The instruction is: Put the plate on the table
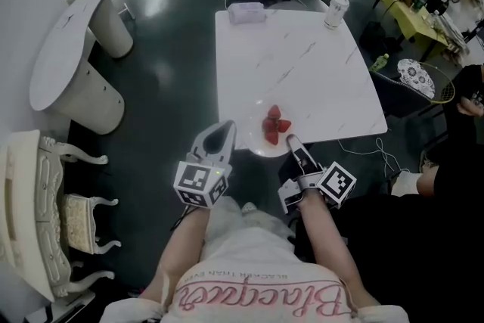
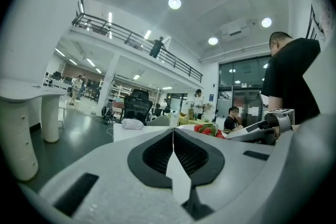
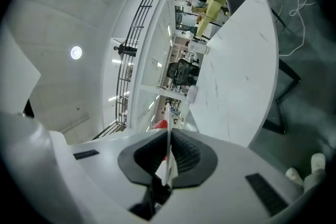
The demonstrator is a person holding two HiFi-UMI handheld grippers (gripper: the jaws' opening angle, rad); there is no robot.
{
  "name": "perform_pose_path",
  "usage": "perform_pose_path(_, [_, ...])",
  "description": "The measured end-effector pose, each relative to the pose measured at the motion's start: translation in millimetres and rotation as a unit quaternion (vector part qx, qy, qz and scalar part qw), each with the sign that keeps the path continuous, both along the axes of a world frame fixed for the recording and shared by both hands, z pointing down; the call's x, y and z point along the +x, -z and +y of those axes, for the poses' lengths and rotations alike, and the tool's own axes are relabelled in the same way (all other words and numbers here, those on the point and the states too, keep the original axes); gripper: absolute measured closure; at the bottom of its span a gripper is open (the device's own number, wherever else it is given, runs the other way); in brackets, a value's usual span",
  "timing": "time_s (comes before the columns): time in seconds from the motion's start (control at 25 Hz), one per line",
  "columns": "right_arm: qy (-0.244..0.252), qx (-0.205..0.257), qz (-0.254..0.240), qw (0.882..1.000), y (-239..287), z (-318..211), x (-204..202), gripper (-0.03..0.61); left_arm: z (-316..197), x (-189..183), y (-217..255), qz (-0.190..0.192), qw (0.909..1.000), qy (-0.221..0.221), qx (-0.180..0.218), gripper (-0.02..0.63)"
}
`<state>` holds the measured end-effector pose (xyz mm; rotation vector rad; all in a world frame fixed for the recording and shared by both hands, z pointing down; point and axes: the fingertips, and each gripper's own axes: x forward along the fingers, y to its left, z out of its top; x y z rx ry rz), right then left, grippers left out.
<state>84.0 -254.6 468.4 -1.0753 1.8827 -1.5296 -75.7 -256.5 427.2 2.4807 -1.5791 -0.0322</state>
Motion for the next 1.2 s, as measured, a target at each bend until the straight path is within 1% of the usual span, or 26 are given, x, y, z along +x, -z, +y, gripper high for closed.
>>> perform_pose_path(0.16, [-0.009,-0.005,0.002,1.0,-5,-27,2,0.566,-26,0,-8,0.001,0.9999,-0.006,-0.012,0.609])
perform_pose_path(0.28, [-0.017,-0.004,-0.007,1.0,-7,-48,0,0.566,-48,-2,-12,-0.001,0.9998,-0.015,-0.014,0.609])
perform_pose_path(0.56, [-0.039,-0.015,0.0,0.999,-17,-117,-5,0.566,-121,-8,-17,-0.011,0.9987,-0.042,-0.025,0.609])
perform_pose_path(0.68, [-0.046,-0.025,0.02,0.998,-25,-148,-8,0.566,-155,-10,-22,-0.011,0.998,-0.055,-0.031,0.609])
perform_pose_path(0.92, [-0.06,-0.037,0.025,0.997,-42,-201,-17,0.566,-215,-12,-40,-0.013,0.9948,-0.088,-0.05,0.609])
perform_pose_path(1.0, [-0.061,-0.042,0.037,0.997,-50,-213,-18,0.566,-230,-11,-45,-0.018,0.9934,-0.099,-0.056,0.609])
perform_pose_path(1.08, [-0.057,-0.045,0.05,0.996,-59,-224,-18,0.566,-246,-13,-50,-0.02,0.9928,-0.101,-0.062,0.609])
perform_pose_path(1.2, [-0.042,-0.055,0.076,0.995,-76,-240,-16,0.566,-265,-18,-58,-0.015,0.993,-0.09,-0.075,0.609])
